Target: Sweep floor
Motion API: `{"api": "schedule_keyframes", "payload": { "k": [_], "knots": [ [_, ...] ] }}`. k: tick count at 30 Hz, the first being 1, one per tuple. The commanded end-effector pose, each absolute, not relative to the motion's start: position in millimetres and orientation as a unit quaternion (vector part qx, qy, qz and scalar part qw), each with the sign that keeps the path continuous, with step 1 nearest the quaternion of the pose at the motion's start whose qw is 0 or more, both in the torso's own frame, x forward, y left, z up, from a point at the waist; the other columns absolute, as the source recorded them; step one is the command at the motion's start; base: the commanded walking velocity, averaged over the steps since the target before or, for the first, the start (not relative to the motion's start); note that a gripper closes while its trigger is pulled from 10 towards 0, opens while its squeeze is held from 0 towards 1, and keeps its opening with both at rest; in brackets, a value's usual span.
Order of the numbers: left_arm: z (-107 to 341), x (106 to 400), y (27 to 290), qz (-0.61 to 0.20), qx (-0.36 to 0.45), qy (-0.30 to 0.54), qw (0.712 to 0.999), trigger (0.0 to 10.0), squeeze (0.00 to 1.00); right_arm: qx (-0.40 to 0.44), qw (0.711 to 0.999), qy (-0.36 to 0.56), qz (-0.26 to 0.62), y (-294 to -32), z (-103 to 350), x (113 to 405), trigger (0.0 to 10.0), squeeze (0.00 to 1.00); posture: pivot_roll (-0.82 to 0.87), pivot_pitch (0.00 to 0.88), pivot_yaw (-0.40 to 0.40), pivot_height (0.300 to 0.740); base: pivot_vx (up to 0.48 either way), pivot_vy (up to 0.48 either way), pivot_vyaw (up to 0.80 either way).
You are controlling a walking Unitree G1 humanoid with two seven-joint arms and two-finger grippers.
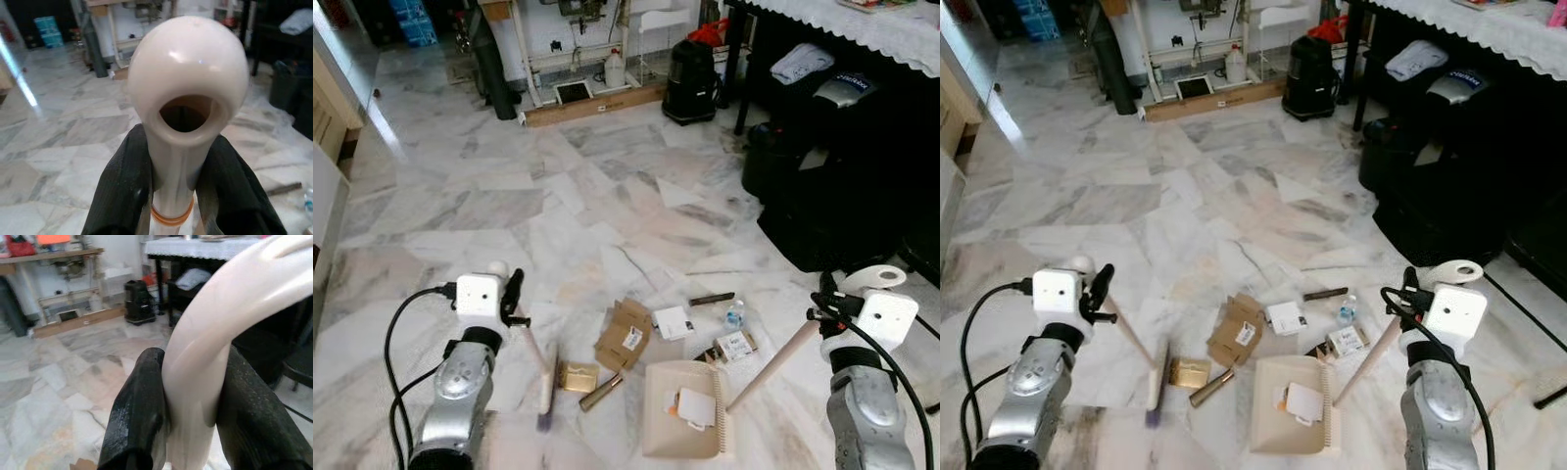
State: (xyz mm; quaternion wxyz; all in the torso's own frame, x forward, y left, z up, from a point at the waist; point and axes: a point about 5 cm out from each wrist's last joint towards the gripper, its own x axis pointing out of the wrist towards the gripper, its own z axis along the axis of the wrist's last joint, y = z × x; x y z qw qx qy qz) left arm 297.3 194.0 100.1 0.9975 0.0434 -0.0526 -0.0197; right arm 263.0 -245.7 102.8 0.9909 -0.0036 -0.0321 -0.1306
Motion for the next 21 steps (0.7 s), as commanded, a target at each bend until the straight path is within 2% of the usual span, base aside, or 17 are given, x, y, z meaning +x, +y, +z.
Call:
{"api": "schedule_keyframes", "payload": {
  "k": [1,21],
  "knots": [
    [110.7,299.6,198.5,-0.004,0.051,-0.068,0.996,10.0,0.0,0.003,0.99,-0.073,-0.119,-241.5,124.0,269.5,10.0,0.0,-0.04,0.058,0.04,0.74,0.0,0.0,0.8],
    [118.0,304.4,186.9,-0.002,0.044,-0.071,0.997,10.0,0.0,0.021,0.992,-0.06,-0.113,-232.4,118.6,272.1,10.0,0.0,-0.03,0.078,0.045,0.74,0.0,0.0,0.8]
  ]
}}
